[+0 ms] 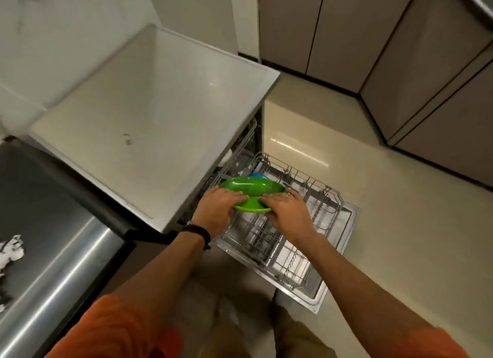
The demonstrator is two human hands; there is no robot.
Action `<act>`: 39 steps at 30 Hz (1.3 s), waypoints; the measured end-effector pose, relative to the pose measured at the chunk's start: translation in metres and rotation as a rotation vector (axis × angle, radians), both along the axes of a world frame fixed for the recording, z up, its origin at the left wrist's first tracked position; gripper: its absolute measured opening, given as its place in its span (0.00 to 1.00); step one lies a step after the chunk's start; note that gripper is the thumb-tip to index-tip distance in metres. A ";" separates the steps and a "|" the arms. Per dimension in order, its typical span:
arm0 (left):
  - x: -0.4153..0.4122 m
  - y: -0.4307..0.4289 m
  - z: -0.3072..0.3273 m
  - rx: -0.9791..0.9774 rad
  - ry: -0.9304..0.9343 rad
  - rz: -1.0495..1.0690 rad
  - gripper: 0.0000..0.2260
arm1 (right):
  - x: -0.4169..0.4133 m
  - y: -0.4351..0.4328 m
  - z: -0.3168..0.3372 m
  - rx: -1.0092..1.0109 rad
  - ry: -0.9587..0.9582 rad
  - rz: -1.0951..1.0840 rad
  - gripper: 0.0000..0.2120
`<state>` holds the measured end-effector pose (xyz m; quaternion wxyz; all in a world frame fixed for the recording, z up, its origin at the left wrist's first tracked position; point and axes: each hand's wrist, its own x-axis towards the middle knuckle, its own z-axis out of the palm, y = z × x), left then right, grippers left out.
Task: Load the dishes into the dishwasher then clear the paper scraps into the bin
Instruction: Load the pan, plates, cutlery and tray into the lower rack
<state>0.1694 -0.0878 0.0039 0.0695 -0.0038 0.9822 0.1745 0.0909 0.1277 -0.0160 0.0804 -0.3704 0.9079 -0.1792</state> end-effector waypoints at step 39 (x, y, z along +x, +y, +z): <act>-0.094 -0.058 -0.402 0.018 -0.350 0.166 0.24 | -0.021 -0.097 -0.390 0.082 -0.493 -0.282 0.18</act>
